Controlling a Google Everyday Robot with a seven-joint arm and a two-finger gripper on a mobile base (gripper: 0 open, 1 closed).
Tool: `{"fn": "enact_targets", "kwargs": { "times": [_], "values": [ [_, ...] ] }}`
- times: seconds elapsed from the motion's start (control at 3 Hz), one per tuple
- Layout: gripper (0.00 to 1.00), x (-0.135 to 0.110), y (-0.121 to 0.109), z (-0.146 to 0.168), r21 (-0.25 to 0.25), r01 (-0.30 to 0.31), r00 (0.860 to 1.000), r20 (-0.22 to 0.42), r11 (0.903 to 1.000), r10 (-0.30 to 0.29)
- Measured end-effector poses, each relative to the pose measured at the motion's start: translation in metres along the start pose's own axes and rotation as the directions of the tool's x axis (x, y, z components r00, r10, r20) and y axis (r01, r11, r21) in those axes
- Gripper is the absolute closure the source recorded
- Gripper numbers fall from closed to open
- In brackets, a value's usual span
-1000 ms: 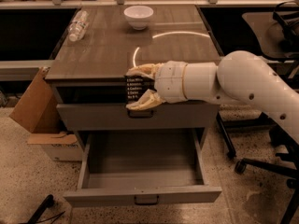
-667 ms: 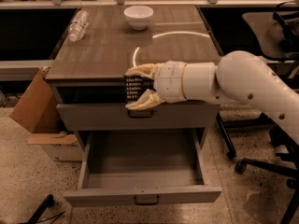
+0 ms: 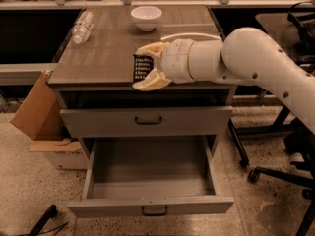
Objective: Pick rxbar chocolate from middle drawer and place on counter
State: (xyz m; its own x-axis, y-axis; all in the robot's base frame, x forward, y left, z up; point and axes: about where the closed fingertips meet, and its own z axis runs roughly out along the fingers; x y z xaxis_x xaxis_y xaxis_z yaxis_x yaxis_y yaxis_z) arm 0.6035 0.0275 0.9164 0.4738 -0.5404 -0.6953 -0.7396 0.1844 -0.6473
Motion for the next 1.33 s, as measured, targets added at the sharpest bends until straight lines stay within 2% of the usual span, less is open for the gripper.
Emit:
{"fn": "enact_targets", "kwargs": {
  "times": [0.33, 0.67, 1.0, 1.33],
  "values": [
    [1.00, 0.011, -0.030, 0.011, 0.045, -0.040, 0.999, -0.036, 0.9982, 0.041],
    [1.00, 0.029, -0.054, 0.019, 0.106, -0.116, 0.993, -0.018, 0.9876, 0.118],
    [1.00, 0.046, -0.075, 0.027, 0.157, -0.180, 0.983, -0.007, 0.9711, 0.183],
    [0.81, 0.062, -0.092, 0.033, 0.211, -0.233, 0.971, -0.002, 0.9494, 0.239]
  ]
}}
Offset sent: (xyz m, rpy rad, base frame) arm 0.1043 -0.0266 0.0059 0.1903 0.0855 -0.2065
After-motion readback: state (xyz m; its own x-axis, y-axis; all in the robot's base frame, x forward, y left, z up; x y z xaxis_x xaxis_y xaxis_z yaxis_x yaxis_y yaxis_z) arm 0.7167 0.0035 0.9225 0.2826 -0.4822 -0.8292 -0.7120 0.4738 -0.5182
